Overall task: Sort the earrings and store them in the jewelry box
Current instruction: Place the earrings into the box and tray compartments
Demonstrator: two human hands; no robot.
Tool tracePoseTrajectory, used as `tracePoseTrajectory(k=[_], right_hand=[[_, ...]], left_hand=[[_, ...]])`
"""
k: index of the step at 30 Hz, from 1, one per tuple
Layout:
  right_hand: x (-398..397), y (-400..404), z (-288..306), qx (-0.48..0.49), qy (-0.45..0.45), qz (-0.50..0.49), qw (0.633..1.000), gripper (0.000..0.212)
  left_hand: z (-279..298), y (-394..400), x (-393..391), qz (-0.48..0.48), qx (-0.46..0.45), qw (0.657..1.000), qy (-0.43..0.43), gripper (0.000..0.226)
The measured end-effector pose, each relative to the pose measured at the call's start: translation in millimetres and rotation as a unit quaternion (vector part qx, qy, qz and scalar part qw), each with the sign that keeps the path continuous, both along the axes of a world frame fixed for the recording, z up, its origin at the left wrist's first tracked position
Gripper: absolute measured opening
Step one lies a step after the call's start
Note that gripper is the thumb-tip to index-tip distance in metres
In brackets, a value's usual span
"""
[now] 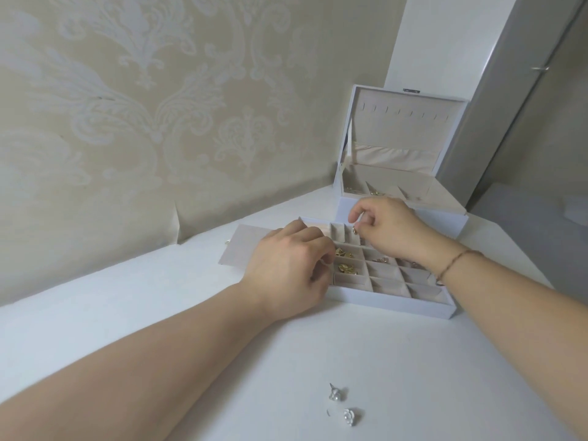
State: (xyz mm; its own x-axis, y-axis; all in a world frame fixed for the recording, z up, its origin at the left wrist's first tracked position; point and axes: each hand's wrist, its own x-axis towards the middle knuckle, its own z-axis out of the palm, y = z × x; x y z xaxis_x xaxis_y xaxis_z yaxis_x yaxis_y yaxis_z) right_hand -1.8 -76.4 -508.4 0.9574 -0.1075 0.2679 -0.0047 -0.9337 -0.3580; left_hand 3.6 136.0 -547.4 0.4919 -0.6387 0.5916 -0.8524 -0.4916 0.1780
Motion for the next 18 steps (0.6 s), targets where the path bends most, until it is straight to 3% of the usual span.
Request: tracePoseTrajectory(k=[4,11,14,18], right_hand=[[9,-1,-8,-0.050,0.008,-0.010,0.999,0.018],[-42,24,20,0.017,-0.072,0.052,0.996,0.019],[-105,53,28,0.016,0.047,0.188,0.981,0.009],[-159,72,13,-0.128,0.196,0.267,0.935,0.049]], left_hand=[[0,0,1,-0.006,-0.010,1.000,-0.008,0.023],[-1,0,1,-0.007,-0.018,1.000,-0.013,0.024],[-1,-1,1,-0.006,-0.016,1.000,-0.011,0.022],[-1,-1,1,-0.006,-0.011,1.000,-0.017,0.020]])
